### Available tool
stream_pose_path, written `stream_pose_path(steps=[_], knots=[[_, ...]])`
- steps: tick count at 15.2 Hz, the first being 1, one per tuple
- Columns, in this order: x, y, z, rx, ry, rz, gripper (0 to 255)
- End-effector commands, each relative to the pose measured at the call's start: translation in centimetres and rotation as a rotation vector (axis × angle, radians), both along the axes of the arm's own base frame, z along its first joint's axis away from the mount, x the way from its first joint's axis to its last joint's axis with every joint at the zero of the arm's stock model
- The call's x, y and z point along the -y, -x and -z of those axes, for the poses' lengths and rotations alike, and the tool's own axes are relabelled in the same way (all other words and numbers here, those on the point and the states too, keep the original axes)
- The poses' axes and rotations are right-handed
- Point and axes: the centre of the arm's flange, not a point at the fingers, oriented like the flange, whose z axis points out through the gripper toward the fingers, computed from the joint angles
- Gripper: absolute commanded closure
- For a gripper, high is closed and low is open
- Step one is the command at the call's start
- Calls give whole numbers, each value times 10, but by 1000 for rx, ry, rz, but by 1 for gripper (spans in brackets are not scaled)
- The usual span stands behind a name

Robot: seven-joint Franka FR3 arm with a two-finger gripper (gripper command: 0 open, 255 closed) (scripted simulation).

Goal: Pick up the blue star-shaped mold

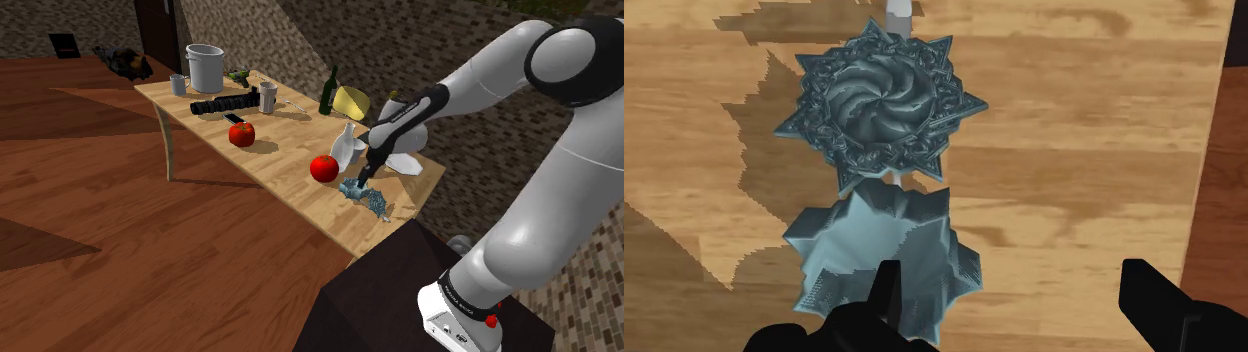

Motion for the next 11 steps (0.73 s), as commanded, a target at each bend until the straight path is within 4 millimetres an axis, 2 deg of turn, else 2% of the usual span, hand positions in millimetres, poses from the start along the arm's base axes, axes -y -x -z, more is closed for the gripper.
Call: stream_pose_path(steps=[1,4,11], knots=[[8,-11,24,2,-8,-13,0],[18,-27,59,5,-20,-32,0],[19,-28,93,5,-21,-33,0]])
